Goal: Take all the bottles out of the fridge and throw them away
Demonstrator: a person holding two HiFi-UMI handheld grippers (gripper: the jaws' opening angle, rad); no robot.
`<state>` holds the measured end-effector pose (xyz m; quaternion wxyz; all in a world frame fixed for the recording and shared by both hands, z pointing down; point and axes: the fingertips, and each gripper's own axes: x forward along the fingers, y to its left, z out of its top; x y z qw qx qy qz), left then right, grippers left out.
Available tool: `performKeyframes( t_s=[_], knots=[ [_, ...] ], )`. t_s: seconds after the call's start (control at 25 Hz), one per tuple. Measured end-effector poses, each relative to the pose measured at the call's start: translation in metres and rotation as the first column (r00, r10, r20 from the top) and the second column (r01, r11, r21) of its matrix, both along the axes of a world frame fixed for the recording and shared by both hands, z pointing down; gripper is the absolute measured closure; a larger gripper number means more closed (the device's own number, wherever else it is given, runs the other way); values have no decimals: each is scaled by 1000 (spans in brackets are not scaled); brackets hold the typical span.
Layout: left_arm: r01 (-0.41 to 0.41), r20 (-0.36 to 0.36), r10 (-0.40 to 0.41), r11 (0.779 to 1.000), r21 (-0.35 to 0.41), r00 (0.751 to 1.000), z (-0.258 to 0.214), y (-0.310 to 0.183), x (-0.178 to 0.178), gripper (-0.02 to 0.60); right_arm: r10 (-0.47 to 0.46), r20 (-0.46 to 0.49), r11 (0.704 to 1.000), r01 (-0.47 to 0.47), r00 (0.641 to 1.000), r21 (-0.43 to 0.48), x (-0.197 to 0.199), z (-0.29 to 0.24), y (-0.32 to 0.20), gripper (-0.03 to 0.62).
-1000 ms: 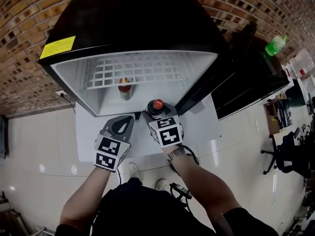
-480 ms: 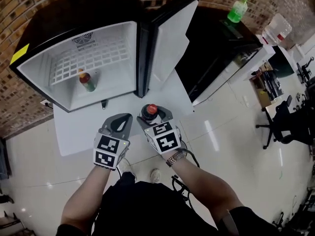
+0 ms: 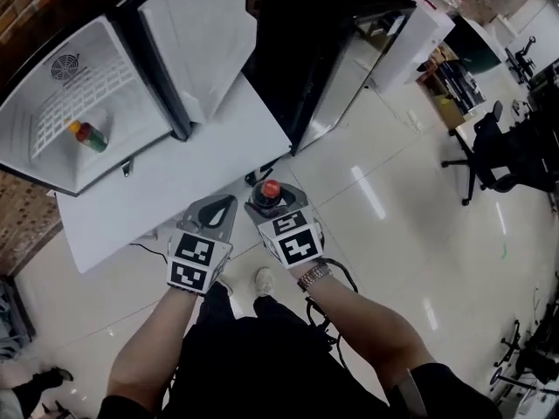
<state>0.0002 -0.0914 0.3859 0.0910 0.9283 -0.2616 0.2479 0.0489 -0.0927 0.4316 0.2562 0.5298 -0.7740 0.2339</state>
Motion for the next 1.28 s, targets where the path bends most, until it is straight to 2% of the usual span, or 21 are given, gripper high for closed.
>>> performKeyframes(
  t_s=[0.24, 0.56, 1.0, 1.28],
  knots=[
    [-97, 59, 101, 993, -67, 993, 39, 36, 55, 578, 82, 25, 992, -79, 996, -99, 50, 55, 41, 286],
    [-169, 134, 190, 973, -156, 973, 100, 74, 99, 578, 167, 58, 958, -148, 984, -245, 92, 135, 84, 286],
    [-213, 186, 274, 933, -290, 944, 181, 98, 115, 578, 261, 93, 881, -197, 961, -431, 104, 246, 115, 287],
    [-190, 195, 272, 914, -359, 942, 235, 100, 105, 578, 289, 79, 837, -212, 954, -505, 103, 325, 121, 287]
  ],
)
